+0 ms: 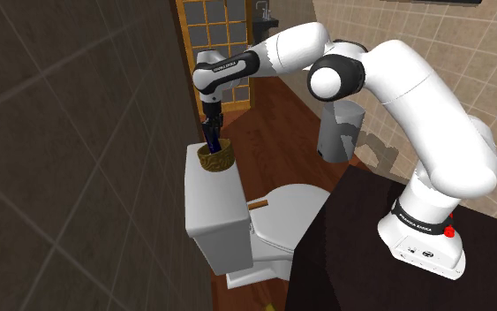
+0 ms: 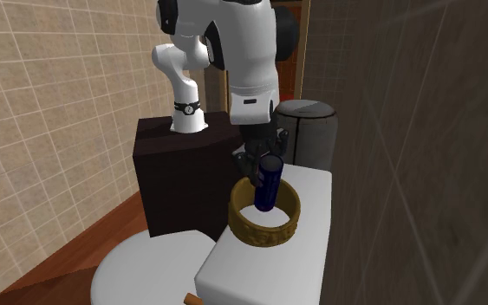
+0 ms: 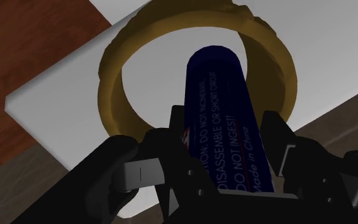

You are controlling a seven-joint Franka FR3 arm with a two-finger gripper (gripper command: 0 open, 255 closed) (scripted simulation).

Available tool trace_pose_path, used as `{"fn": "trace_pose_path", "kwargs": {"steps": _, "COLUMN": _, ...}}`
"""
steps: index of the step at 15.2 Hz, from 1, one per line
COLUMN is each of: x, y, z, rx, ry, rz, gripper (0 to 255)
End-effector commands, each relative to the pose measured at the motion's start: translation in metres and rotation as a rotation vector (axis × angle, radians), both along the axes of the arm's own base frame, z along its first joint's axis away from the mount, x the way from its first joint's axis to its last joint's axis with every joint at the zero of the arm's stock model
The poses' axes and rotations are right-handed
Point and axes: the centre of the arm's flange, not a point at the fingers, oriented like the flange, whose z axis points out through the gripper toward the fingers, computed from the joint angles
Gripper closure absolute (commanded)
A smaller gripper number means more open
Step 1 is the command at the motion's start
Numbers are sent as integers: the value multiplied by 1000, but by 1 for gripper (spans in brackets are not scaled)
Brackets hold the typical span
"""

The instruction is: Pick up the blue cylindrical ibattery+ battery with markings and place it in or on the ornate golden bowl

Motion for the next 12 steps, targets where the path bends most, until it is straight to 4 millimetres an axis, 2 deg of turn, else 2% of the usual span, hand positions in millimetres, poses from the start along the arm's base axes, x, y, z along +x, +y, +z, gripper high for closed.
{"fn": "trace_pose_path", "kwargs": {"steps": 1, "x": 0, "y": 0, "z": 0, "rx": 0, "ry": -1, "rz": 0, "gripper": 255}}
{"fn": "trace_pose_path", "kwargs": {"steps": 3, "x": 0, "y": 0, "z": 0, "rx": 0, "ry": -1, "rz": 0, "gripper": 255}}
{"fn": "trace_pose_path", "kwargs": {"steps": 4, "x": 0, "y": 0, "z": 0, "rx": 0, "ry": -1, "rz": 0, "gripper": 0}}
{"fn": "trace_pose_path", "kwargs": {"steps": 9, "x": 0, "y": 0, "z": 0, "rx": 0, "ry": -1, "rz": 0, "gripper": 0}}
{"fn": "trace_pose_path", "kwargs": {"steps": 12, "x": 3, "y": -7, "z": 39, "rx": 0, "ry": -1, "rz": 0, "gripper": 0}}
